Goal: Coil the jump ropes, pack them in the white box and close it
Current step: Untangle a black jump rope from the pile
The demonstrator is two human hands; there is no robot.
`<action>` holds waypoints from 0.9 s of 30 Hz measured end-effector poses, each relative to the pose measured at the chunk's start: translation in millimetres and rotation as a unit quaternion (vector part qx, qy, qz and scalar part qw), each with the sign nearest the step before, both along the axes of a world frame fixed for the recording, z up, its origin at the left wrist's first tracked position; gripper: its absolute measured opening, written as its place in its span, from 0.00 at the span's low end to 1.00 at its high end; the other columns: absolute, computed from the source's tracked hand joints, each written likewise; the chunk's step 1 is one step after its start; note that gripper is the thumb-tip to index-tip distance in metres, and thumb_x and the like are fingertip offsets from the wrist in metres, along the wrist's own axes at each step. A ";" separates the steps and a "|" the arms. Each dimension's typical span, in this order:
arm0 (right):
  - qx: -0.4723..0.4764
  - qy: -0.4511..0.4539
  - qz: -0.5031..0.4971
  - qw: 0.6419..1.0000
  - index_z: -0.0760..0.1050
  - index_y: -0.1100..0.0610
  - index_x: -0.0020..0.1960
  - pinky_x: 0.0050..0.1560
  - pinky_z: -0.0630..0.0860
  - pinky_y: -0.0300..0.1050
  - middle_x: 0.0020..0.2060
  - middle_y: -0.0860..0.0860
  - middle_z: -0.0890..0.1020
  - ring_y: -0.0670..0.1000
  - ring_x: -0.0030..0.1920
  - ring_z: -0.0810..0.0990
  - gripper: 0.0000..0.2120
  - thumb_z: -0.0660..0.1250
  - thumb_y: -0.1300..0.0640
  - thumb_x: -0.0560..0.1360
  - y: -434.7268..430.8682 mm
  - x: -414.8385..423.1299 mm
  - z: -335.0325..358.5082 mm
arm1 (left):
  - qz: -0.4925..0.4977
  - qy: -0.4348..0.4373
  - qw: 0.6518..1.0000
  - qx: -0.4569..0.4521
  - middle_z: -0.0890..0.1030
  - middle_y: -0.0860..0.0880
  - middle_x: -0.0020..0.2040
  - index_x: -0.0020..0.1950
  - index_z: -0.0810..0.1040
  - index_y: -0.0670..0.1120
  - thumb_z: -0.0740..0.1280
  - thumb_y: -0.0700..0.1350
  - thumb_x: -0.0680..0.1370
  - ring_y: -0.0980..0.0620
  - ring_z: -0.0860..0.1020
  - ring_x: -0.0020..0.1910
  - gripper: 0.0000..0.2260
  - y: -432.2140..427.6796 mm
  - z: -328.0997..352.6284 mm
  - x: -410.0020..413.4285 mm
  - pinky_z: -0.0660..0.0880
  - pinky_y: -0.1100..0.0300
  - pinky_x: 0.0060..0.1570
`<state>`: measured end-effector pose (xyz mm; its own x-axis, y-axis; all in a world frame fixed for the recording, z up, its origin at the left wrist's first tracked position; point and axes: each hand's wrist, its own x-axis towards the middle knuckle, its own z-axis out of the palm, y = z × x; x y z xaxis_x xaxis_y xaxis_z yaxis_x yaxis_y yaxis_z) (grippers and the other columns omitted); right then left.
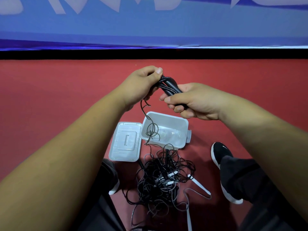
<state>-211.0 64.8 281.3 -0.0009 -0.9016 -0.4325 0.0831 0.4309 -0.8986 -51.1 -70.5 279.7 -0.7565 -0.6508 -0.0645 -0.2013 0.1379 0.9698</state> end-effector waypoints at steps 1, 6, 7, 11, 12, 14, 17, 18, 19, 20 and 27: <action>-0.002 0.009 0.000 1.000 0.77 0.64 0.67 0.24 0.65 0.35 0.38 0.51 0.75 0.44 0.33 0.69 0.14 0.69 0.62 0.82 0.1 0.4 -0.4 | -0.003 -0.002 1.000 0.000 0.70 0.47 0.34 0.50 0.77 0.47 0.61 0.53 0.87 0.51 0.63 0.30 0.12 -0.4 0.0 0.5 0.61 0.57 0.32; -0.014 0.035 -0.009 0.999 0.78 0.62 0.64 0.27 0.65 0.38 0.36 0.49 0.73 0.45 0.31 0.67 0.12 0.69 0.59 0.82 -2.8 1.3 -3.9 | -0.002 0.001 1.000 0.003 0.70 0.46 0.34 0.52 0.77 0.45 0.61 0.54 0.87 0.51 0.63 0.29 0.14 0.2 0.4 1.1 0.60 0.58 0.32; -0.016 0.033 -0.014 0.999 0.78 0.62 0.64 0.27 0.62 0.38 0.36 0.49 0.73 0.45 0.30 0.66 0.12 0.69 0.59 0.82 -3.7 1.4 -5.0 | 0.004 -0.003 1.000 0.000 0.71 0.47 0.34 0.52 0.77 0.44 0.61 0.55 0.86 0.51 0.64 0.29 0.15 0.2 0.7 1.1 0.61 0.58 0.31; -0.036 0.080 -0.038 0.995 0.77 0.59 0.58 0.25 0.61 0.39 0.35 0.51 0.72 0.46 0.28 0.64 0.05 0.68 0.60 0.83 -8.2 2.6 -11.9 | 0.006 -0.074 0.995 -0.067 0.81 0.46 0.35 0.49 0.78 0.45 0.60 0.60 0.86 0.49 0.72 0.32 0.19 0.1 4.8 3.2 0.69 0.54 0.36; -0.039 0.100 -0.047 0.993 0.76 0.58 0.56 0.25 0.62 0.39 0.35 0.51 0.73 0.46 0.28 0.65 0.04 0.68 0.60 0.82 -9.3 2.1 -13.8 | -0.006 -0.102 0.992 -0.075 0.84 0.45 0.36 0.50 0.77 0.46 0.58 0.60 0.86 0.48 0.74 0.32 0.20 -0.2 5.5 4.2 0.71 0.53 0.38; -0.036 0.156 -0.058 0.985 0.76 0.57 0.53 0.26 0.67 0.40 0.35 0.51 0.75 0.48 0.28 0.68 0.03 0.69 0.58 0.82 -10.1 -0.6 -16.7 | -0.029 -0.145 0.988 -0.036 0.86 0.40 0.41 0.55 0.76 0.41 0.56 0.58 0.87 0.45 0.79 0.35 0.21 -2.5 5.0 7.6 0.73 0.50 0.42; -0.029 0.243 -0.050 0.968 0.77 0.57 0.52 0.27 0.71 0.40 0.36 0.52 0.76 0.48 0.31 0.73 0.04 0.69 0.57 0.82 -8.8 -5.0 -19.1 | -0.061 -0.163 0.985 0.014 0.86 0.38 0.43 0.60 0.78 0.38 0.58 0.47 0.88 0.46 0.83 0.37 0.14 -7.1 5.2 15.1 0.75 0.53 0.43; -0.029 0.257 -0.047 0.965 0.77 0.58 0.51 0.28 0.72 0.40 0.36 0.52 0.77 0.48 0.31 0.73 0.04 0.69 0.57 0.83 -8.5 -5.3 -19.2 | -0.067 -0.160 0.985 0.023 0.86 0.39 0.42 0.60 0.80 0.39 0.58 0.44 0.88 0.47 0.83 0.37 0.13 -8.4 6.6 17.5 0.75 0.55 0.43; -0.029 0.261 -0.047 0.964 0.77 0.58 0.50 0.28 0.71 0.41 0.37 0.52 0.77 0.49 0.32 0.73 0.05 0.69 0.57 0.83 -8.5 -5.2 -18.9 | -0.073 -0.155 0.985 0.033 0.86 0.40 0.42 0.59 0.81 0.39 0.59 0.43 0.87 0.48 0.82 0.37 0.12 -9.2 8.3 19.6 0.76 0.56 0.43; -0.028 0.260 -0.051 0.964 0.77 0.59 0.51 0.28 0.71 0.41 0.37 0.53 0.77 0.50 0.32 0.73 0.05 0.68 0.57 0.83 -9.1 -5.2 -19.4 | -0.081 -0.149 0.984 0.045 0.85 0.41 0.42 0.59 0.82 0.40 0.60 0.43 0.87 0.49 0.82 0.37 0.12 -9.3 10.0 21.2 0.77 0.56 0.43; -0.014 0.238 -0.073 0.968 0.78 0.57 0.52 0.29 0.69 0.43 0.37 0.54 0.77 0.52 0.33 0.71 0.03 0.65 0.60 0.81 -14.7 -6.7 -21.0 | -0.204 -0.088 0.974 0.035 0.81 0.46 0.40 0.63 0.82 0.41 0.63 0.46 0.86 0.51 0.77 0.39 0.13 2.8 13.3 22.0 0.75 0.57 0.45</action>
